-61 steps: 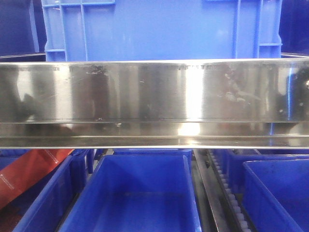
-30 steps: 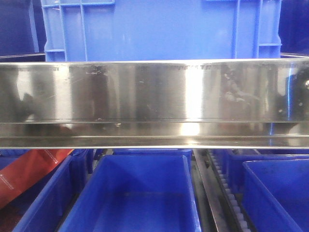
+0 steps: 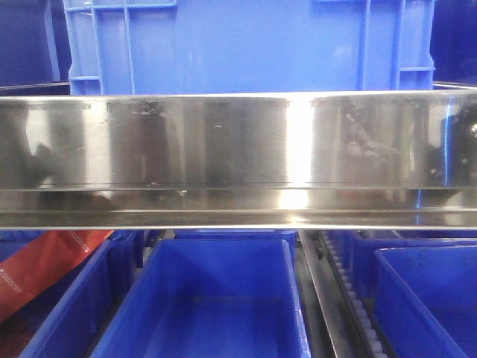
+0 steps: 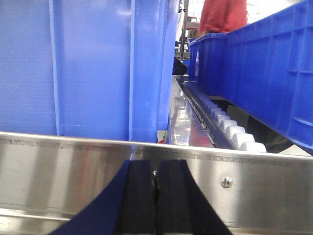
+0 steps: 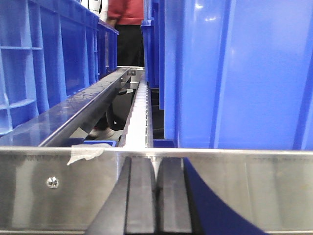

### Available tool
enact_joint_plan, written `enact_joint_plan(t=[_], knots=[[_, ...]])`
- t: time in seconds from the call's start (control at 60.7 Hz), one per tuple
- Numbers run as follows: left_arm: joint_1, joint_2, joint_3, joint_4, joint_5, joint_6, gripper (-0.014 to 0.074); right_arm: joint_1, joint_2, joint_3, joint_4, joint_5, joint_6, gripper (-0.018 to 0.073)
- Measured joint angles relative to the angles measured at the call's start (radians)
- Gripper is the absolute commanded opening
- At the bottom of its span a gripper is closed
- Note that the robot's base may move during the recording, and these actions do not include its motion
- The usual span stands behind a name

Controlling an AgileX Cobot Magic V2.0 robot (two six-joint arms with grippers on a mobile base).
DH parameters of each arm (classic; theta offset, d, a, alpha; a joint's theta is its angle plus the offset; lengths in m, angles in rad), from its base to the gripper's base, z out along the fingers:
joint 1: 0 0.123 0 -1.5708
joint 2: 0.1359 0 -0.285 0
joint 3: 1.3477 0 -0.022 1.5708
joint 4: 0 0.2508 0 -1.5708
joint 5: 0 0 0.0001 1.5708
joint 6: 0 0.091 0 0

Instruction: Place cylindrical capacitor in blue bin on shelf

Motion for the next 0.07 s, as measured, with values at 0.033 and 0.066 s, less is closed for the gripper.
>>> enact_joint_plan(t=[0.033, 0.066], knots=[[0.000, 0.000, 0.000, 0.000, 0.000, 0.000, -0.0093, 0.000, 0.000, 0.000, 0.000, 0.000, 0.000, -0.0158], [0.000, 0.000, 0.000, 0.000, 0.000, 0.000, -0.0093, 0.000, 0.000, 0.000, 0.000, 0.000, 0.000, -0.0158]])
